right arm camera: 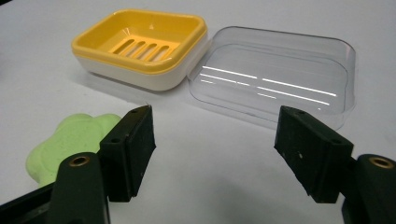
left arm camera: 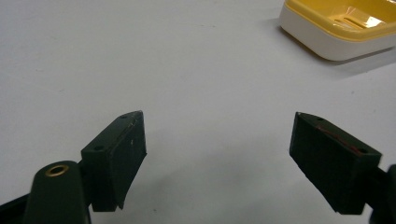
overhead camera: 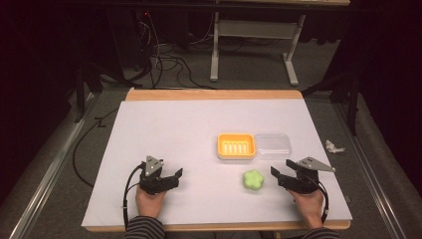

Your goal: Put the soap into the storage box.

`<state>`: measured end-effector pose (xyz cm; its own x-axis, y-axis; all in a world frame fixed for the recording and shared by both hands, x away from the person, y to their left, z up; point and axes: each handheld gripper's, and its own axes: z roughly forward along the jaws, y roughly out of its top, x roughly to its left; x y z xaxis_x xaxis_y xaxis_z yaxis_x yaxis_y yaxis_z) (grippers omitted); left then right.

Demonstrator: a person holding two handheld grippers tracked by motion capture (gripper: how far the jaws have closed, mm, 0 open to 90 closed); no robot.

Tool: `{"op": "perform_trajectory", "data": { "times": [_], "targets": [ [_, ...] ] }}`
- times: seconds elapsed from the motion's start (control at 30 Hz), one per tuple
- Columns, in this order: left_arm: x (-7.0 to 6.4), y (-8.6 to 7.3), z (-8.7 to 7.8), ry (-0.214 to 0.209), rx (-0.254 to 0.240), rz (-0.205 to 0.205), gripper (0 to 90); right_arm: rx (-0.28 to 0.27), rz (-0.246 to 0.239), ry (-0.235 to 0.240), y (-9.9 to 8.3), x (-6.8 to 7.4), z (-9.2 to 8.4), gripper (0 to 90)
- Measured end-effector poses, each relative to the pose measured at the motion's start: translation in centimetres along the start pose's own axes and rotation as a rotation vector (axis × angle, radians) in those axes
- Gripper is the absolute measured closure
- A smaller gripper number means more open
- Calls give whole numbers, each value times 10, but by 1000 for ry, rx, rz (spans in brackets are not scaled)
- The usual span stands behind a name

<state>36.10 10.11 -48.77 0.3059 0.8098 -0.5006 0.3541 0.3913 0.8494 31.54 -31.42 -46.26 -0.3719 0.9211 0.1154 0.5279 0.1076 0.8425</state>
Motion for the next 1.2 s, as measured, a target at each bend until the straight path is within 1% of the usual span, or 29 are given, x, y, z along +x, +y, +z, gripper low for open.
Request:
{"op": "perform_trajectory", "data": {
  "times": [0.13,0.17,0.2,0.27,0.3,0.33,0.37,0.4,0.47,0.57,0.6,0.63,0.67,0.73,0.77,0.83,0.87,0.93,0.97,1.0,1.07,1.2],
  "targets": [
    [0,0,1,2,10,-3,192,-23,-4,2,3,3,-5,265],
    [0,-1,2,5,21,2,193,-20,-7,4,4,3,-5,265],
    [0,-1,3,8,30,11,192,-5,-10,5,6,4,-5,264],
    [-1,-2,3,5,28,17,192,4,-15,6,8,5,-4,265],
    [-1,-2,2,6,17,21,192,16,-13,20,9,9,-4,266],
    [-1,-2,2,6,17,21,192,16,-13,20,9,9,-4,266],
    [-1,-2,2,8,17,17,191,36,-24,29,11,13,-3,264],
    [0,-1,2,8,22,10,189,42,-36,25,12,14,-3,263],
    [-1,-2,2,5,20,18,192,45,-34,30,13,16,-5,263],
    [-1,-2,2,6,21,16,192,69,-58,30,13,20,-9,268],
    [-1,-2,2,6,21,16,192,69,-58,30,13,20,-9,268],
    [-1,-1,2,4,23,13,190,74,-79,34,15,22,-10,272],
    [-1,-2,1,2,13,14,190,78,-73,31,15,23,-10,274],
    [-1,-2,2,4,19,16,194,82,-83,42,17,27,-11,276],
    [-1,-1,2,1,20,9,190,88,-85,41,18,30,-11,277],
    [-1,-1,1,-1,6,10,192,86,-99,47,19,36,-11,280],
    [-1,-1,1,0,12,11,195,88,-101,49,20,38,-11,280],
    [0,-1,1,0,17,4,190,102,-124,55,21,44,-9,282],
    [0,-1,1,0,17,4,190,102,-124,55,21,44,-9,282],
    [-1,-1,1,-2,8,8,191,116,-136,58,22,48,-7,281],
    [-1,-1,1,0,12,13,192,111,-139,63,24,50,-7,282],
    [-1,-1,2,5,17,10,195,117,-143,68,26,55,-7,281]
  ]
}}
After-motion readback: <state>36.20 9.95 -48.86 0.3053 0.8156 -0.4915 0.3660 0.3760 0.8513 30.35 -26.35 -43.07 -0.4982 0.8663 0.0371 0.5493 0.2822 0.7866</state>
